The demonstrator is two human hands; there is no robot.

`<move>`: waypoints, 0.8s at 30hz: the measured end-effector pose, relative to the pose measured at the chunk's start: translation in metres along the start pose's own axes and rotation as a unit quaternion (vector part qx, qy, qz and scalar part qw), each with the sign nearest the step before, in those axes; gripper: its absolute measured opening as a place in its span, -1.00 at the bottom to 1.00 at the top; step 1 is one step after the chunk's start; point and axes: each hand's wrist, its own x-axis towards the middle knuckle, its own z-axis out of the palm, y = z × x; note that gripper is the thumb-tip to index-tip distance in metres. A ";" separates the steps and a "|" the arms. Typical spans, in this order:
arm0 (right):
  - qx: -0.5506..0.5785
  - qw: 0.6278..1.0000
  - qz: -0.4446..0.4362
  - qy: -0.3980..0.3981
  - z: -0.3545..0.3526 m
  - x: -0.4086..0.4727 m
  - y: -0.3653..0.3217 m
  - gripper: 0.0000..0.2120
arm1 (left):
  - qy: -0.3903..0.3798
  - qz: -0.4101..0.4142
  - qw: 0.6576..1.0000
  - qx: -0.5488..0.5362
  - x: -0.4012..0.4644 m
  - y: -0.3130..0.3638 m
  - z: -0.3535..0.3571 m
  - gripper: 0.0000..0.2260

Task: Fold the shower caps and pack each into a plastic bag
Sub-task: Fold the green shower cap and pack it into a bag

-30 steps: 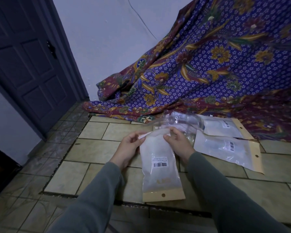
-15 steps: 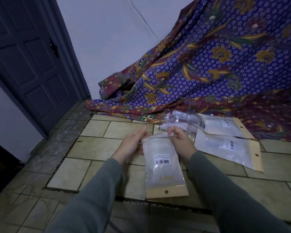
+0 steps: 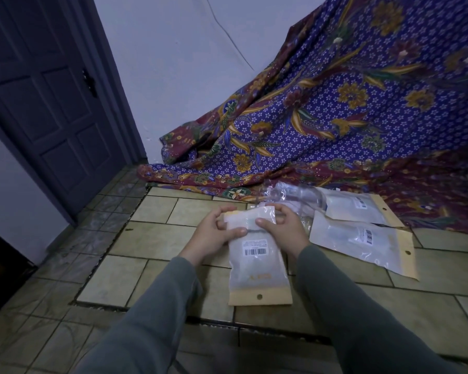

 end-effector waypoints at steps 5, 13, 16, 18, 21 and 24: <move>-0.002 0.997 0.024 -0.068 -0.004 -0.005 -0.002 -0.51 | 0.043 0.004 0.998 -0.045 -0.004 0.007 0.000 -0.46; -0.104 0.988 -0.115 0.004 -0.007 -0.002 -0.023 -0.89 | 0.047 0.092 0.993 -0.065 -0.001 0.034 -0.007 -0.74; -0.160 0.977 -0.131 0.049 -0.003 0.000 -0.033 -0.87 | 0.049 0.135 0.988 -0.059 -0.002 0.049 -0.006 -0.75; -0.046 0.998 -0.044 0.014 0.003 0.002 -0.035 -0.77 | 0.037 0.127 0.990 -0.053 -0.005 0.048 -0.007 -0.69; 0.029 0.999 0.034 -0.016 0.006 0.002 -0.033 -0.59 | 0.026 0.058 0.995 -0.083 -0.010 0.031 -0.011 -0.62; -0.103 0.994 0.021 -0.005 0.005 0.000 -0.020 -0.74 | 0.029 -0.004 1.000 -0.003 -0.014 0.016 -0.011 -0.72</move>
